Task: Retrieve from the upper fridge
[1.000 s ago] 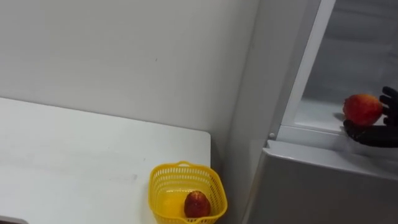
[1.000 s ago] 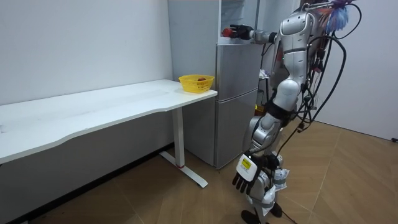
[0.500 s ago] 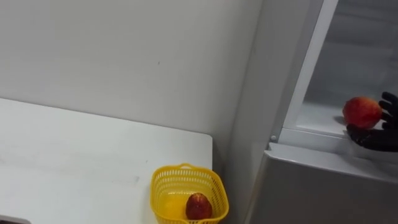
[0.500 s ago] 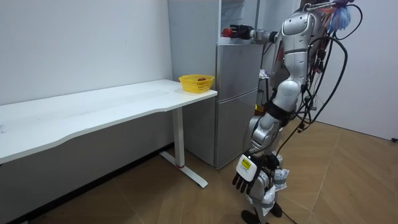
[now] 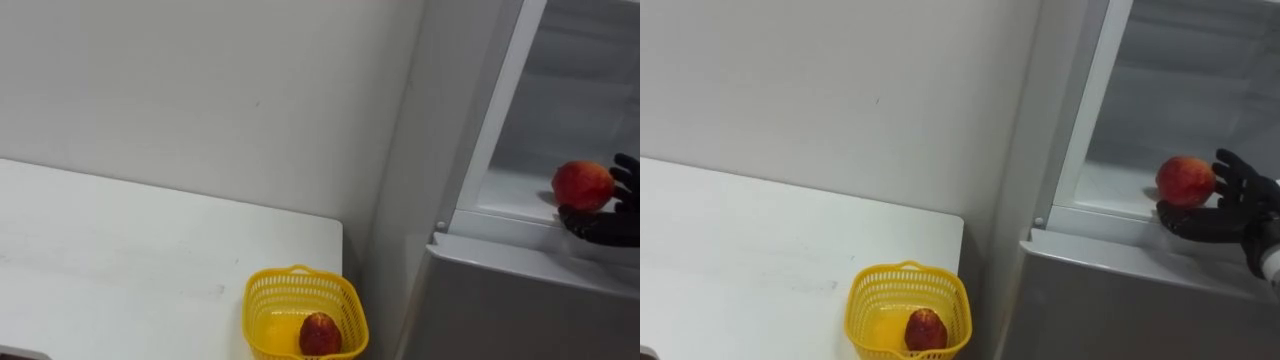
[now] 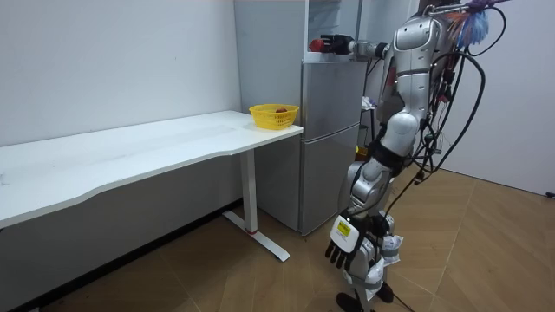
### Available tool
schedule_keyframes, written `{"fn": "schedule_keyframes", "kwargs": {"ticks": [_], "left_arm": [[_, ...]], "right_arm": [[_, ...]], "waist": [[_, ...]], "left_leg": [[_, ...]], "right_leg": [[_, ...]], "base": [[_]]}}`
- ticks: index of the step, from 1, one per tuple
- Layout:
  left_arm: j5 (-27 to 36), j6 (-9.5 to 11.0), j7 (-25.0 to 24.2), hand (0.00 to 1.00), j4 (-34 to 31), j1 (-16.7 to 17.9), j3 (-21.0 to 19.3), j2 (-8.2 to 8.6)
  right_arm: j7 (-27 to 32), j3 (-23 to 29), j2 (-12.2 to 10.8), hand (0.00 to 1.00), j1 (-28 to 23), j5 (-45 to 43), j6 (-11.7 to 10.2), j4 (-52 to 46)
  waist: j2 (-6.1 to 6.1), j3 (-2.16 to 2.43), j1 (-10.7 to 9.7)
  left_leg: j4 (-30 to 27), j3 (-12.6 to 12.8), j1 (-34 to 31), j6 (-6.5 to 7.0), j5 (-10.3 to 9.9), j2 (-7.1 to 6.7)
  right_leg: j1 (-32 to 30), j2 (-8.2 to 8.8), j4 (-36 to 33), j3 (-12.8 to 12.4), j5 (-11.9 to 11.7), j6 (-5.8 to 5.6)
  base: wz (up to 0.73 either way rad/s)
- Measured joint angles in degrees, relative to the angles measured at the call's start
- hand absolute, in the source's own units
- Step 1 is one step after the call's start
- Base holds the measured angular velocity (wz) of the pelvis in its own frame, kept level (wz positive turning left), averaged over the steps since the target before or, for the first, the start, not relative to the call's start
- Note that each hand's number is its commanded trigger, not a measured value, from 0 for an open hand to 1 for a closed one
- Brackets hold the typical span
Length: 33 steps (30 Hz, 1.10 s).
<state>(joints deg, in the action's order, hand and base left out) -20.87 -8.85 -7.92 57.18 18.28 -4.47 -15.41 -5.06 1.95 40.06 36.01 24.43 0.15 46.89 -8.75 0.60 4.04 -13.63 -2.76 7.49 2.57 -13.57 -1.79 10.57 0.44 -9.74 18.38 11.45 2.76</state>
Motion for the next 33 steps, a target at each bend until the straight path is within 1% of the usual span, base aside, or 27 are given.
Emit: {"fn": "schedule_keyframes", "kwargs": {"ticks": [3, 10, 13, 21, 28, 33], "left_arm": [[-0.01, -0.05, 0.26, 0.0, 0.0, -0.02, 0.05, -0.07], [0.01, 0.01, 0.44, 0.0, -1.64, 0.34, 0.1, -0.07], [0.01, 0.21, 1.42, 0.0, -1.65, -0.01, 0.13, -0.07], [0.02, 0.26, 2.66, 0.0, -1.55, -0.51, 0.11, -0.08], [-0.01, 0.3, 3.66, 0.0, -1.55, -0.64, 0.17, -0.05], [-0.01, 0.28, 3.97, 0.0, -1.55, -0.56, 0.16, -0.06]], "right_arm": [[0.22, 0.0, 0.01, 0.0, 0.0, -0.03, -0.01, 0.33], [1.52, -0.07, 0.01, 0.0, 0.0, -0.54, -0.06, 0.36], [2.44, -0.26, 0.0, 0.0, -0.01, -0.53, -0.06, -0.02], [5.45, -0.41, 0.0, 0.0, 0.0, -0.53, -0.05, -2.12], [7.38, -0.46, 0.0, 0.0, 0.13, -0.52, -0.06, -3.39], [10.11, -0.61, 0.0, 0.0, 1.14, -0.53, -0.05, -3.3]], "waist": [[0.0, -0.05, -0.21], [0.07, -0.1, -0.21], [0.1, -0.1, -0.28], [0.52, -0.33, -0.56], [0.67, -0.28, -0.6], [0.63, -0.27, -0.47]], "left_leg": [[-0.05, -0.46, 0.13, 0.0, 0.0, -0.1], [-0.03, -0.5, 0.14, -0.02, -0.01, -0.08], [-0.02, -0.42, 0.07, -0.02, 0.0, -0.07], [0.3, -0.31, 0.02, -0.02, 0.0, -0.07], [0.79, 0.27, -0.09, -0.02, 0.01, 0.03], [0.93, 0.35, -0.07, -0.01, 0.02, 0.08]], "right_leg": [[0.27, 0.03, 0.15, 0.46, 0.0, -0.01], [0.35, 0.03, 0.13, 0.41, 0.09, 0.01], [0.49, 0.01, -0.09, 0.36, 0.07, 0.01], [0.29, 0.01, 0.02, 0.31, 0.09, -0.01], [-0.27, -0.08, -0.02, -0.16, 0.08, -0.01], [-0.48, -0.09, -0.11, -0.23, 0.07, -0.01]], "base": [[0.08], [0.01], [0.0], [0.0], [-0.04], [-0.01]]}}
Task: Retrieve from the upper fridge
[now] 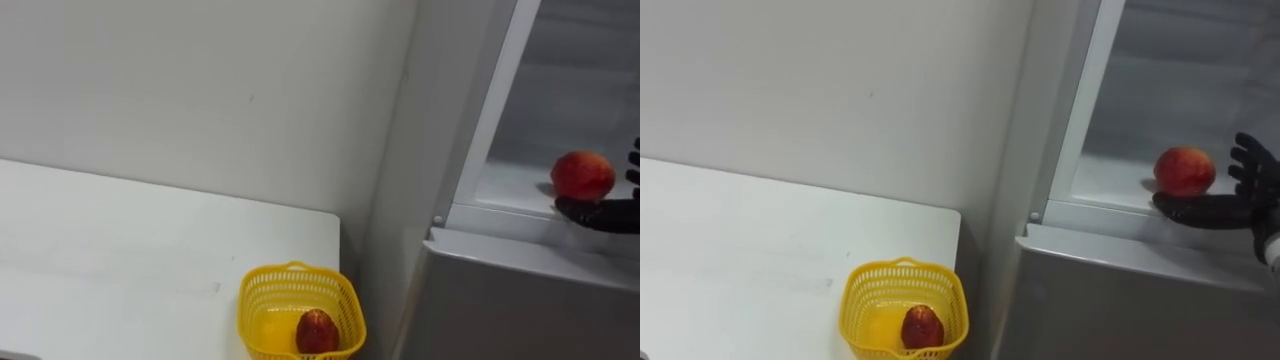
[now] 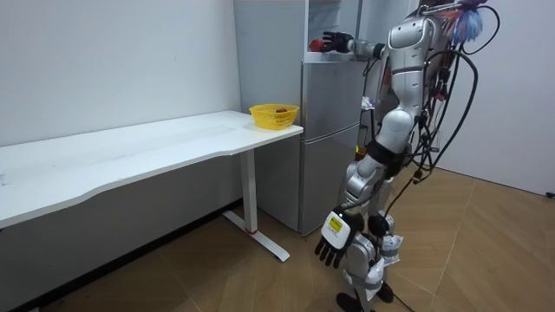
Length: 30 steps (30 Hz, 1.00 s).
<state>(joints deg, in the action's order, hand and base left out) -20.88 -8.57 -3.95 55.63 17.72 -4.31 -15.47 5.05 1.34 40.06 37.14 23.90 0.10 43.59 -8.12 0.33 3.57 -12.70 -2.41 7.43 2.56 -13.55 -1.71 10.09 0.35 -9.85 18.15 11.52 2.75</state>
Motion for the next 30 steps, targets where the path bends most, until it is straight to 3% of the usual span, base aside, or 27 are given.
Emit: {"fn": "schedule_keyframes", "kwargs": {"ticks": [10, 30], "left_arm": [[0.0, -0.12, -0.04, 0.0, 0.0, -0.06, -0.03, 0.02], [0.0, -0.07, -0.12, 0.0, -0.01, 1.41, 0.15, 0.02]], "right_arm": [[1.74, -0.24, 0.0, 0.0, 0.01, -0.97, 0.14, -0.08], [-1.03, -2.56, 0.01, 0.0, 0.05, 0.31, 0.06, -0.06]], "waist": [[-0.27, -0.03, 0.24], [0.26, 0.07, 0.57]], "left_leg": [[0.09, 0.04, -0.09, 0.0, -0.01, -0.01], [-0.08, 0.35, -0.03, -0.01, 0.03, 0.02]], "right_leg": [[-0.09, 0.03, -0.03, -0.04, 0.0, 0.0], [-0.46, 0.07, -0.8, -0.64, 0.03, 0.04]], "base": [[0.0], [0.0]]}}
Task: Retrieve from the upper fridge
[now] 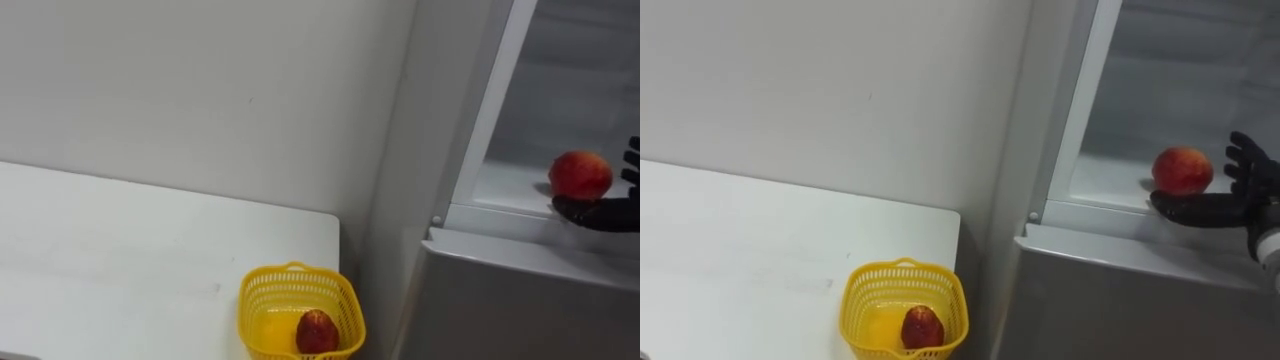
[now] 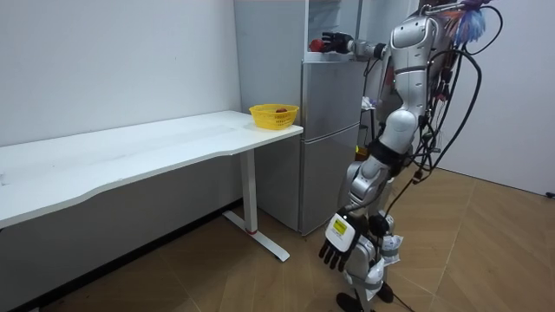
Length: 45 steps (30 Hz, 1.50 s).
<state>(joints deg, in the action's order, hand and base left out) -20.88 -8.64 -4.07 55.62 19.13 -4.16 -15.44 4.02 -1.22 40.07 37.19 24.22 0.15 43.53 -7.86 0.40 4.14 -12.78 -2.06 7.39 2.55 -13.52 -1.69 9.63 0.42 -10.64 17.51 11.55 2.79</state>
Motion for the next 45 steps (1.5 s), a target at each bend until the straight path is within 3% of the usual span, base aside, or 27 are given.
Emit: {"fn": "schedule_keyframes", "kwargs": {"ticks": [12, 28, 35, 45], "left_arm": [[0.03, -0.03, -0.01, 0.0, 0.26, 0.47, 1.02, 0.04], [0.03, 0.31, -1.46, 0.0, 0.03, 0.43, 1.03, 0.01], [-0.05, 0.23, -1.39, 0.0, -0.01, 0.57, 1.01, -0.04], [-0.05, 0.19, -1.36, 0.0, -0.02, 0.64, 1.01, -0.17]], "right_arm": [[0.11, -1.05, 0.0, 0.0, 0.0, 0.73, -0.31, 1.28], [-1.7, -0.83, 0.0, 0.0, 0.0, 1.79, -1.93, 1.83], [-3.55, -0.94, 0.02, 0.0, 4.33, 5.58, -2.7, 9.7], [-4.03, -1.0, 0.05, 0.0, 4.6, 6.58, -3.29, 10.46]], "waist": [[-0.97, -0.17, 0.98], [-1.11, -0.17, 0.93], [-1.19, -0.22, 0.84], [-0.78, -0.34, 1.23]], "left_leg": [[-0.08, 0.08, -0.87, -0.15, 0.42, 0.01], [-0.06, -0.07, -2.11, -0.36, 0.74, 0.06], [-0.69, -1.08, -2.91, -0.4, 0.82, -0.08], [-0.81, -1.47, -3.02, -0.69, 1.01, -0.02]], "right_leg": [[-1.32, 0.1, -0.07, 0.1, 0.02, 0.15], [-2.38, 0.1, -0.18, 0.33, -0.07, 0.42], [-2.74, 0.13, 0.12, 1.28, -0.15, 0.53], [-2.74, 0.05, 0.14, 1.65, -0.27, 0.76]], "base": [[-0.01], [0.0], [0.06], [0.01]]}}
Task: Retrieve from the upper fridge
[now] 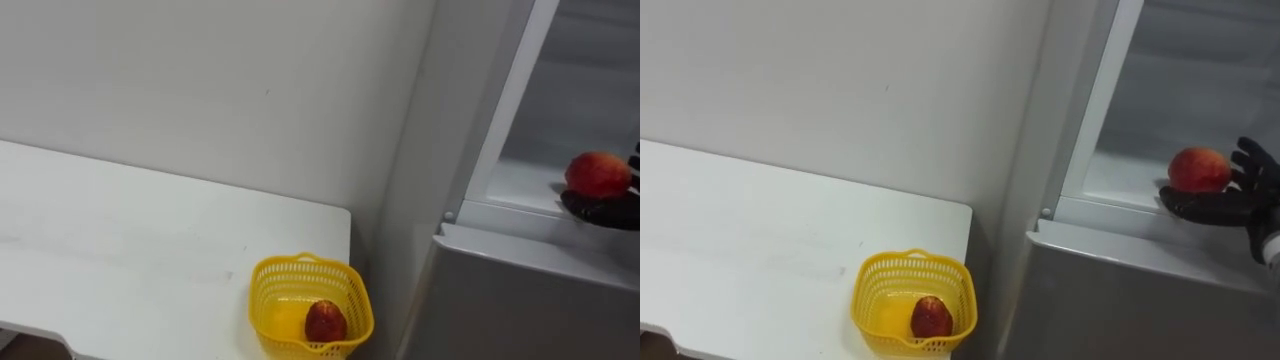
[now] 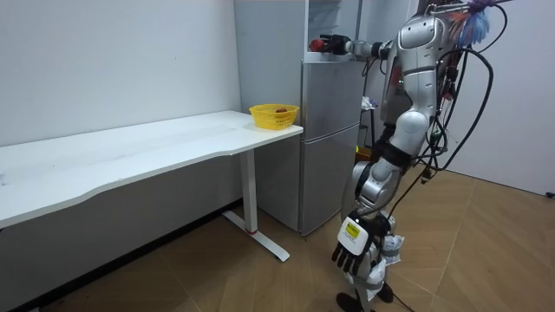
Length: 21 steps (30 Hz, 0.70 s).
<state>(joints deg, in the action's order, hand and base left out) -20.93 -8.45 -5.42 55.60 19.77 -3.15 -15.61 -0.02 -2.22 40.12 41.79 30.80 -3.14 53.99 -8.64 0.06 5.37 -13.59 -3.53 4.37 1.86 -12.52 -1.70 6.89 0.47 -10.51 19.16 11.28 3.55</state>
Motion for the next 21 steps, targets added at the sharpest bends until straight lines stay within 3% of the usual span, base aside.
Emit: {"fn": "schedule_keyframes", "kwargs": {"ticks": [15, 16, 17, 21], "left_arm": [[0.06, 0.15, 0.3, 0.0, 0.04, 1.62, -0.15, -0.86], [0.06, 0.16, 0.3, 0.0, 0.04, 1.61, -0.13, -0.86], [0.06, 0.16, 0.3, 0.0, 0.04, 1.59, -0.13, -0.86], [0.03, 0.16, 0.25, 0.0, 0.04, 1.27, -0.13, -0.86]], "right_arm": [[-1.99, -0.39, 1.19, 0.0, 0.0, 1.67, -0.77, -0.1], [-2.06, -0.41, 1.22, 0.42, 0.0, 1.67, -0.78, -0.11], [-2.07, -0.51, 1.24, 1.0, 0.0, 1.67, -0.89, -0.13], [-2.07, -0.78, 1.24, 1.0, 0.0, 1.3, -1.02, -0.13]], "waist": [[0.24, 0.02, 0.1], [0.24, 0.02, 0.1], [0.24, 0.03, 0.1], [0.19, 0.03, 0.09]], "left_leg": [[-0.25, -0.61, -1.23, -0.34, 0.39, -0.03], [-0.26, -0.66, -1.28, -0.37, 0.43, -0.03], [-0.26, -0.74, -1.36, -0.42, 0.5, -0.03], [-0.22, -1.24, -1.47, -0.65, 0.79, -0.02]], "right_leg": [[-0.96, 0.0, -0.28, 0.66, -0.06, 0.33], [-0.96, 0.0, -0.32, 0.71, -0.06, 0.38], [-0.96, 0.0, -0.4, 0.79, -0.04, 0.45], [-1.11, 0.04, -0.47, 1.34, 0.02, 0.67]], "base": [[0.0], [0.03], [0.04], [0.06]]}}
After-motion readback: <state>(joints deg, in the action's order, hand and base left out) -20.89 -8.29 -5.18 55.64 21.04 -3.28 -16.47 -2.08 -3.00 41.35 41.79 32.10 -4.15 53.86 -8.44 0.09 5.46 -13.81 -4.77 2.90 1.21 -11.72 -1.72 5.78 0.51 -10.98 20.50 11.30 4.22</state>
